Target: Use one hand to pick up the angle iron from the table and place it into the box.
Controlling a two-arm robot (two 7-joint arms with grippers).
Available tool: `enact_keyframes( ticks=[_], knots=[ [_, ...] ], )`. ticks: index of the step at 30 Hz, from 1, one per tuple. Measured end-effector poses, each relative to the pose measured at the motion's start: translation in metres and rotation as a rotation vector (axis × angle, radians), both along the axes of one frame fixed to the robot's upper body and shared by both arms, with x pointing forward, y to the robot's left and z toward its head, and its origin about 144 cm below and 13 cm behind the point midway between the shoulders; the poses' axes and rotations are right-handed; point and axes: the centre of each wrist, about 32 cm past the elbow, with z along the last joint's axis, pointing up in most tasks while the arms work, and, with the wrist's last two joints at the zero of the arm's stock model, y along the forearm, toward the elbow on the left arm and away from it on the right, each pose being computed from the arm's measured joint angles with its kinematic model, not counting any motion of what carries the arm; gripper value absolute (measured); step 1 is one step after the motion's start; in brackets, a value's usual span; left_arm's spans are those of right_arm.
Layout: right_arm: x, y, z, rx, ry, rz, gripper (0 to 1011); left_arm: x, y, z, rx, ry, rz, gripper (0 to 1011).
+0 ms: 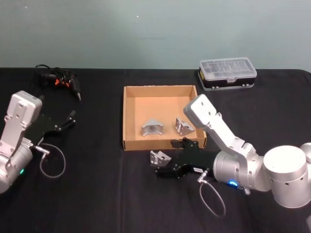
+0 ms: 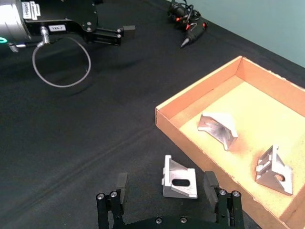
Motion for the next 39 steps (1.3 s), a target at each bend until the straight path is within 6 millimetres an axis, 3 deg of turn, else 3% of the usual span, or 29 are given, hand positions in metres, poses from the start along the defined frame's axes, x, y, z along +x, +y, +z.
enact_keyframes(
  ticks=[23,30,39],
  knots=[
    [0.010,0.013,-0.008,-0.021,0.035,0.000,997,0.000,0.000,0.000,0.000,0.000,0.000,1000],
    [0.011,0.014,-0.008,-0.018,0.042,0.007,863,0.000,0.000,0.000,0.000,0.000,0.000,1000],
    [0.010,0.013,-0.012,-0.013,0.051,0.011,581,0.000,0.000,0.000,0.000,0.000,0.000,1000]
  ],
)
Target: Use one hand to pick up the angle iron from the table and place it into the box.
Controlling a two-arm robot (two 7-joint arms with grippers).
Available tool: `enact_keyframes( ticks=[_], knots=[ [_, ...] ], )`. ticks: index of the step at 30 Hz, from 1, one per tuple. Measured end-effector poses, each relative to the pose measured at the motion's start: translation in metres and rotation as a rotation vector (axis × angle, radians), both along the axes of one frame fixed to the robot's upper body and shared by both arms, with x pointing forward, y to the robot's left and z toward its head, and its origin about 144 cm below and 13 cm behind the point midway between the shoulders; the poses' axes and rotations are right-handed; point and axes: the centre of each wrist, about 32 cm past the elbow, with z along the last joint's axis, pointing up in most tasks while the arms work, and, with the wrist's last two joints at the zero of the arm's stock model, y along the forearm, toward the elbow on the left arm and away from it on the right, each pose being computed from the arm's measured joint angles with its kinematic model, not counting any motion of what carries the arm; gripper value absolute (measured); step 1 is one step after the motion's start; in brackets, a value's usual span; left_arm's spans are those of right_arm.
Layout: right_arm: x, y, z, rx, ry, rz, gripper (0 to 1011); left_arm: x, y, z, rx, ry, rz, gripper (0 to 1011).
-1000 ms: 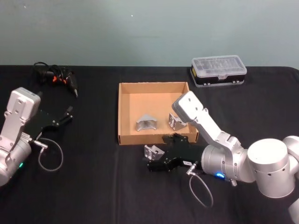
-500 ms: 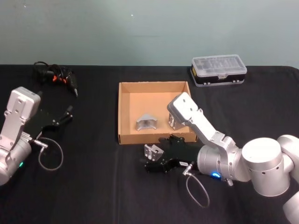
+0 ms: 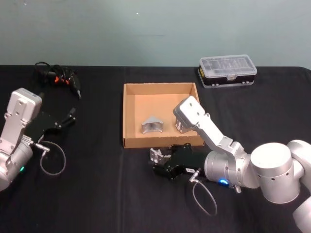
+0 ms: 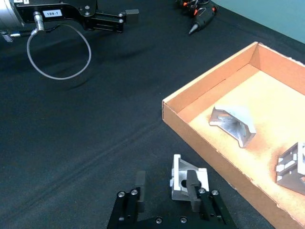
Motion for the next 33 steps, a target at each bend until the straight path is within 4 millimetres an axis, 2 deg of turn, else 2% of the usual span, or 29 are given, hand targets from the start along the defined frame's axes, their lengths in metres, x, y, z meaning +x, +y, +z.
enact_keyframes(
  ticks=[1,4,5,8,9,11,12,15,25,33],
  knots=[
    [0.000,0.000,0.000,0.000,0.000,0.000,520,0.000,0.000,0.000,0.000,0.000,0.000,1000],
    [-0.001,0.000,-0.001,0.000,0.002,0.001,456,0.000,0.000,0.000,0.000,0.000,0.000,1000],
    [-0.001,0.000,-0.001,0.000,0.002,0.002,396,0.000,0.000,0.000,0.000,0.000,0.000,1000],
    [-0.001,0.000,-0.002,0.000,0.002,0.002,335,0.000,0.000,0.000,0.000,0.000,0.000,1000],
    [-0.001,0.000,-0.002,0.000,0.002,0.002,273,0.000,0.000,0.000,0.000,0.000,0.000,1000],
    [-0.001,0.000,-0.002,-0.001,0.002,0.002,242,0.000,0.000,0.000,0.000,0.000,0.000,1000],
    [-0.001,0.000,-0.002,-0.001,0.002,0.003,175,0.000,0.000,0.000,0.000,0.000,0.000,1000],
    [-0.001,0.000,-0.002,-0.002,0.000,0.002,99,0.000,0.000,0.000,0.000,0.000,0.000,1000],
    [-0.004,-0.003,-0.001,0.001,-0.013,0.003,80,0.000,0.000,0.000,0.000,0.000,0.000,1000],
    [-0.012,-0.013,0.016,0.051,-0.066,-0.010,80,0.000,0.000,0.000,0.000,0.000,0.000,1000]
  ],
)
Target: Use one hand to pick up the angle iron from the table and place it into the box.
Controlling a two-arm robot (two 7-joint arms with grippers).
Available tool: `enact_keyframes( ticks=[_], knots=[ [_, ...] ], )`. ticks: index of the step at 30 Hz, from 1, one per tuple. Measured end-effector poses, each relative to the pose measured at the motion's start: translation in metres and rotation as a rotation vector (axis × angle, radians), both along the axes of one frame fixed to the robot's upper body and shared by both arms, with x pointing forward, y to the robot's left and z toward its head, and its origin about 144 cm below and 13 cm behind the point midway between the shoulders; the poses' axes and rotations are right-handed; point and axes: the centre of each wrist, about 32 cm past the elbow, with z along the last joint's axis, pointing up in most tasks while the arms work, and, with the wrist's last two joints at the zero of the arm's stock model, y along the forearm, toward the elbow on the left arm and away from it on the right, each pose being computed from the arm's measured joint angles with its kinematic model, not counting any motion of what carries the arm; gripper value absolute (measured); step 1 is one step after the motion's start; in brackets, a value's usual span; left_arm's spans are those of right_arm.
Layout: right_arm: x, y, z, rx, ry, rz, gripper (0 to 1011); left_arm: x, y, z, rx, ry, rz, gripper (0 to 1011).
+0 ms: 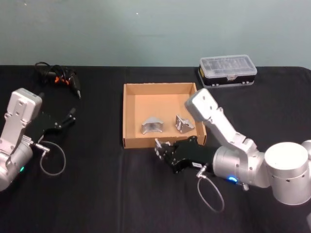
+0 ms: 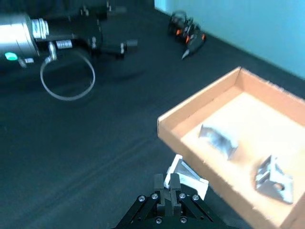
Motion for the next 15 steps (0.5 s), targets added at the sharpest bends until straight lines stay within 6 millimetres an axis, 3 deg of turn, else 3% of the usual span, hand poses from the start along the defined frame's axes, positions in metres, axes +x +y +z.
enact_keyframes(
  ticks=[8,15],
  knots=[
    [-0.004,-0.014,0.024,0.061,-0.067,-0.030,80,0.000,0.000,0.000,0.000,0.000,0.000,1000],
    [0.008,-0.018,0.042,0.073,-0.125,-0.060,80,0.000,0.000,0.000,0.000,0.000,0.000,1000]
  ],
)
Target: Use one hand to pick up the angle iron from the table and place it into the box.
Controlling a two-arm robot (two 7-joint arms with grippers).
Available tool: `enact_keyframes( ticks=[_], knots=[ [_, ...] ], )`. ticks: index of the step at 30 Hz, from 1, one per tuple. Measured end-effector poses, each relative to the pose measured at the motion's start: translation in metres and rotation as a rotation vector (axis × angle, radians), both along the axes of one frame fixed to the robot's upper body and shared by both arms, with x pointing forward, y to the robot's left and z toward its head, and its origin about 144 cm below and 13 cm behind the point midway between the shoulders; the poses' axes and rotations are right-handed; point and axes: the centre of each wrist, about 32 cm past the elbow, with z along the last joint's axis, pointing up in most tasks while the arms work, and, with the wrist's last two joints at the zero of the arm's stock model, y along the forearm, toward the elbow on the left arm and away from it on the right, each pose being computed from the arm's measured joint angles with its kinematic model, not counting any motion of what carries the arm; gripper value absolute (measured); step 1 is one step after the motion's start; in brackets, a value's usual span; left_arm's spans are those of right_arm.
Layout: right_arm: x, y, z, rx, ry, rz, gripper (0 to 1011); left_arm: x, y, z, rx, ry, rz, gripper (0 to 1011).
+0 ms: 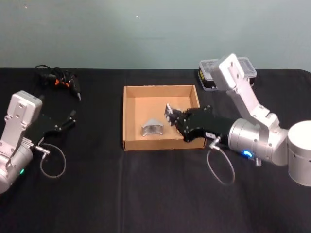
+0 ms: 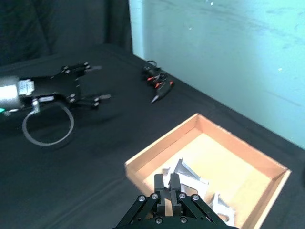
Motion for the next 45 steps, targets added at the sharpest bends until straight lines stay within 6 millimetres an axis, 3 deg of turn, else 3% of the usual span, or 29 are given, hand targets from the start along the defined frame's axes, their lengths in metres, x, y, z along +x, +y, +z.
enact_keyframes(
  ticks=[10,26,45],
  knots=[
    [0.034,0.015,0.007,-0.033,-0.031,-0.045,80,0.000,0.000,0.000,0.000,0.000,0.000,1000],
    [0.092,0.059,-0.013,-0.111,0.024,-0.117,80,0.000,0.000,0.000,0.000,0.000,0.000,1000],
    [0.111,0.069,-0.040,-0.144,0.099,-0.164,80,0.000,0.000,0.000,0.000,0.000,0.000,1000]
  ],
)
